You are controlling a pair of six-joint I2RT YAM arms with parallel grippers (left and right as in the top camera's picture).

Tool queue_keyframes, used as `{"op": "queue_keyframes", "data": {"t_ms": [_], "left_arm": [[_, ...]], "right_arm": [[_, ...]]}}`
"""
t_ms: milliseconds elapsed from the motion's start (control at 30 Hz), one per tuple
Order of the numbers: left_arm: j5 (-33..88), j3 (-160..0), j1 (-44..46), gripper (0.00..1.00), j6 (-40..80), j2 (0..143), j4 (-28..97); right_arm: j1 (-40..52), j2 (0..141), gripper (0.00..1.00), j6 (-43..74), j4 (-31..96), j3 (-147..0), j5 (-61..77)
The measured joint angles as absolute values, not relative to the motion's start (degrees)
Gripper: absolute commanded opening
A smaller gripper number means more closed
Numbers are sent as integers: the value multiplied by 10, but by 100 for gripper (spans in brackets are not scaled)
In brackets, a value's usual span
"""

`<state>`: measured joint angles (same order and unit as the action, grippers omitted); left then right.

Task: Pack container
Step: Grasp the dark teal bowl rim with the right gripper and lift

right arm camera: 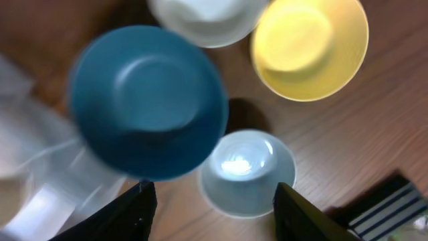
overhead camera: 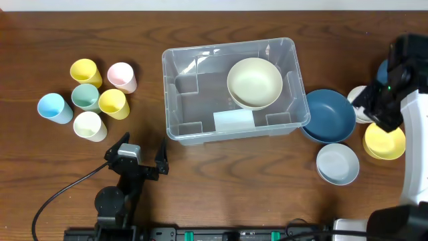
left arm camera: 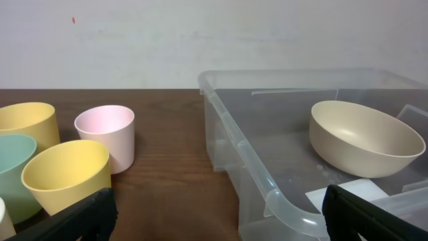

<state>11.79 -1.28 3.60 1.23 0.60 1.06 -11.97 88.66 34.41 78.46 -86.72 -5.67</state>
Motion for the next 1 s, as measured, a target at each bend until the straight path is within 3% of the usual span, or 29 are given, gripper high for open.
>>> {"op": "queue_keyframes", "data": {"t_ms": [233,500,733,867,1000], "left_arm": [[118,-13,36,98,12,6,10],[118,-13,36,98,12,6,10],[118,-13,36,98,12,6,10],[118,-13,36,98,12,6,10],[118,-13,36,98,12,6,10]], "right_arm": [[-146,889,54,345,653,-700,-30],[-146,890,46,343,547,-619,-14],[-146,890,31,341,479,-552,-10],[-146,890,15,339,465,-541,-9],[-146,890,7,340,454,-541,-10]]}}
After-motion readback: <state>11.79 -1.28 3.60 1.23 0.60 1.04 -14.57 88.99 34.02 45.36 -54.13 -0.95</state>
